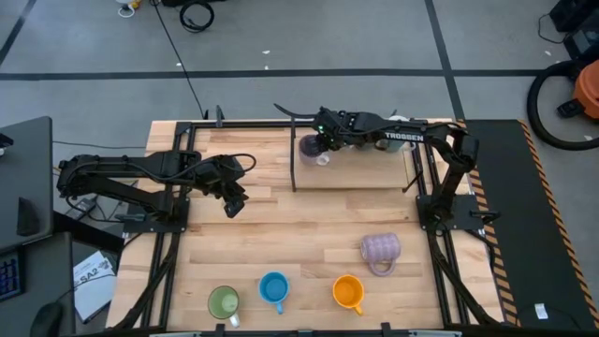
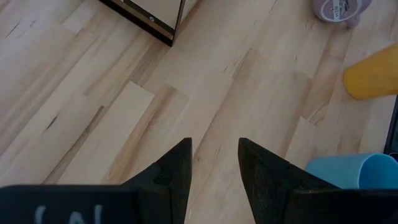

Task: Place coffee mugs
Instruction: Put the purple mug on the shelf

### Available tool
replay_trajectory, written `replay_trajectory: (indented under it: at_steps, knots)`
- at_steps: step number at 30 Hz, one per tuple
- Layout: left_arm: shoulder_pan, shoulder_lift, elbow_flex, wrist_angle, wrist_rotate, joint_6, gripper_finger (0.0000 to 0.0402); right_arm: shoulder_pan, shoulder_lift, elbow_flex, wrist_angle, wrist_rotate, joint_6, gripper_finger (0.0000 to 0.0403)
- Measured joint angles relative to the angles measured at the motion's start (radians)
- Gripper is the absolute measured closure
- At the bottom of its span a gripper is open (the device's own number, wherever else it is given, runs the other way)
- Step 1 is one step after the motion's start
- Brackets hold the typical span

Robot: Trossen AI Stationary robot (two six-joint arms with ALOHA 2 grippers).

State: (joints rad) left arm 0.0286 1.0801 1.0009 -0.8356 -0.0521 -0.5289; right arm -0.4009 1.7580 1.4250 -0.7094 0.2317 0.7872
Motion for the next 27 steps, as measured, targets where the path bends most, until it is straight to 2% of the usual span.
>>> replay_trajectory:
  at_steps: [18, 27]
  knots:
    - [0.000, 0.000, 0.000, 0.000, 0.000, 0.000, 0.0264, -0.023, -0.002, 0.000, 0.089, -0.005, -0.014, 0.0286]
    - [0.000, 0.000, 0.000, 0.001, 0.000, 0.000, 0.0264, -0.019, -0.063, -0.001, 0.123, -0.018, -0.060, 0.0286]
